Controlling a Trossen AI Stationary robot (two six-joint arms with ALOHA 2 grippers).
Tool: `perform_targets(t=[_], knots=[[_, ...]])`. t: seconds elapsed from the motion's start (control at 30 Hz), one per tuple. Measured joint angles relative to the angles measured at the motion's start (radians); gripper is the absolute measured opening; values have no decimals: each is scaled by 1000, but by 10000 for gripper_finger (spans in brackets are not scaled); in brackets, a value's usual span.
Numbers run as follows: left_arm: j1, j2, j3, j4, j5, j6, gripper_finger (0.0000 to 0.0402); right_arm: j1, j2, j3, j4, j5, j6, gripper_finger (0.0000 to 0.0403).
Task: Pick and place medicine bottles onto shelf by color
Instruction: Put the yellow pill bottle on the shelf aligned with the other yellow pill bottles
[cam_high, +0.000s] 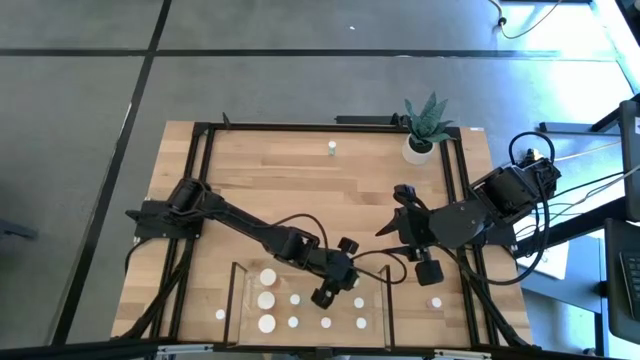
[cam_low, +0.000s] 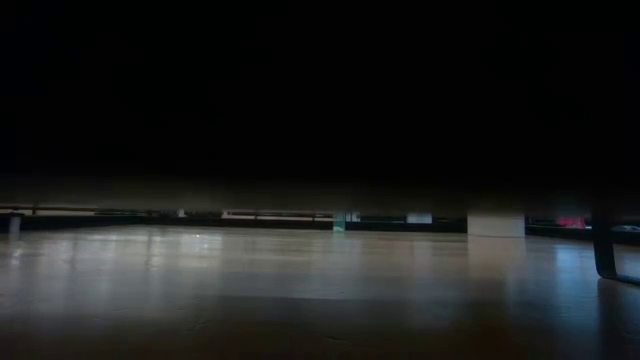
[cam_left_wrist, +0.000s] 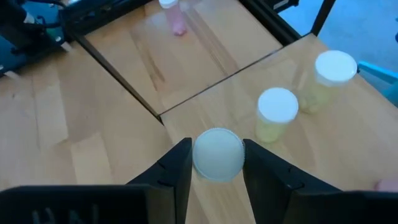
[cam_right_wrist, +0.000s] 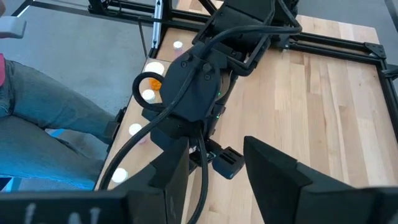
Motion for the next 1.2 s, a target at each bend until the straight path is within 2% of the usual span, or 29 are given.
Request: perform_targets(t=[1.2], knots=[[7,63,-2,41,49,-2,117,0,0,0,16,0,-1,156]])
